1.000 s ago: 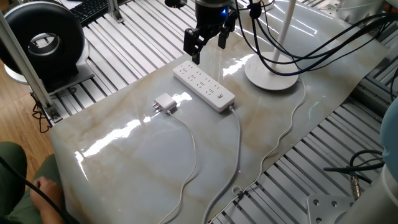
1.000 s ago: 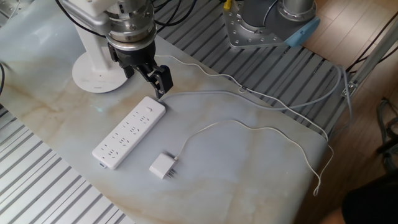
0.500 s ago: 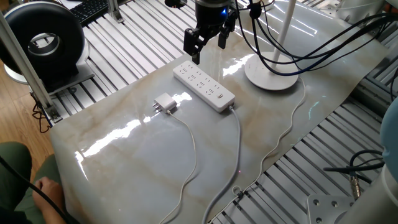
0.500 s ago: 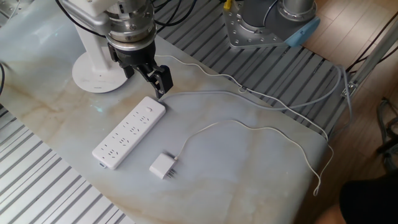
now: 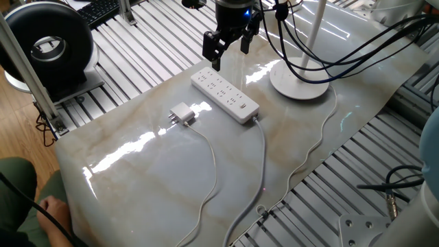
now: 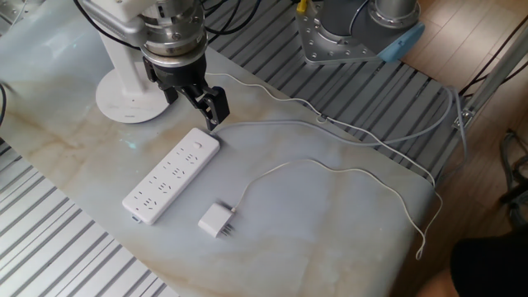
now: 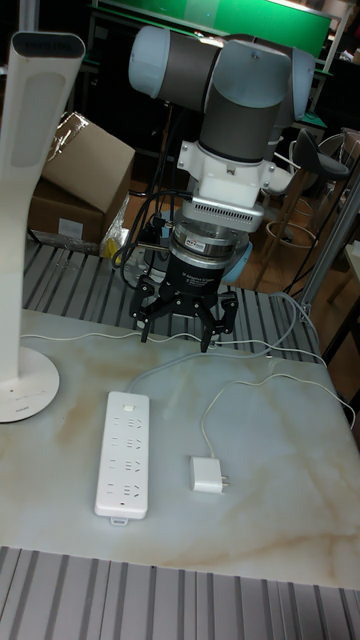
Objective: Plug in the power cord of the desk lamp, turn on the socket, and light up the desk lamp
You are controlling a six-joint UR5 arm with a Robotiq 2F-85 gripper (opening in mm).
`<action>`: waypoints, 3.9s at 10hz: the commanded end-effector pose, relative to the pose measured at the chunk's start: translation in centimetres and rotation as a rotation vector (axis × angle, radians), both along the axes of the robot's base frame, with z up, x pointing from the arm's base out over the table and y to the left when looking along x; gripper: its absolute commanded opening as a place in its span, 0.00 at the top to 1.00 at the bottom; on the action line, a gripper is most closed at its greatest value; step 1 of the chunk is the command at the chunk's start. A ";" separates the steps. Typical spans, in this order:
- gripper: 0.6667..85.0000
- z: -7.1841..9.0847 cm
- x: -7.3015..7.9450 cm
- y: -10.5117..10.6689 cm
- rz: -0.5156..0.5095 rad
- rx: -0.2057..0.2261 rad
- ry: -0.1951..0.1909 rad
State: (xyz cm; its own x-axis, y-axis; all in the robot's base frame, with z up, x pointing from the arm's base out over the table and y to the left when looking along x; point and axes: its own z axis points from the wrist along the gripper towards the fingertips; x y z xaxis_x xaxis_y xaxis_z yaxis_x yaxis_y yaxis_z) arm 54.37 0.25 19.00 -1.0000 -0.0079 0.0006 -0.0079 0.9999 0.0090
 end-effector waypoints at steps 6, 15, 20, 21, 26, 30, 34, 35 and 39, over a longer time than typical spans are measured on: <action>1.00 0.2 -0.9 2.8 -0.008 0.093 0.037; 1.00 0.4 -1.9 3.3 -0.009 0.060 0.080; 1.00 -0.5 -2.5 3.1 0.005 0.087 0.064; 1.00 -0.5 -2.4 3.1 0.009 0.087 0.061; 1.00 -0.4 0.8 4.8 0.042 0.162 -0.075; 1.00 -0.5 -1.2 4.5 0.112 0.152 -0.006; 1.00 -0.6 -3.6 3.2 0.093 0.103 0.092; 1.00 -0.4 -3.7 4.4 0.094 0.154 0.094; 1.00 -5.3 -0.6 9.8 0.047 0.206 0.044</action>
State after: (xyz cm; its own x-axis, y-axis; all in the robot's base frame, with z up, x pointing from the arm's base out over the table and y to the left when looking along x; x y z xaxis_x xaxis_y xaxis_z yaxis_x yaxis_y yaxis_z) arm 52.43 7.19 16.17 -0.9947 -0.0866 0.0553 -0.0746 0.9789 0.1901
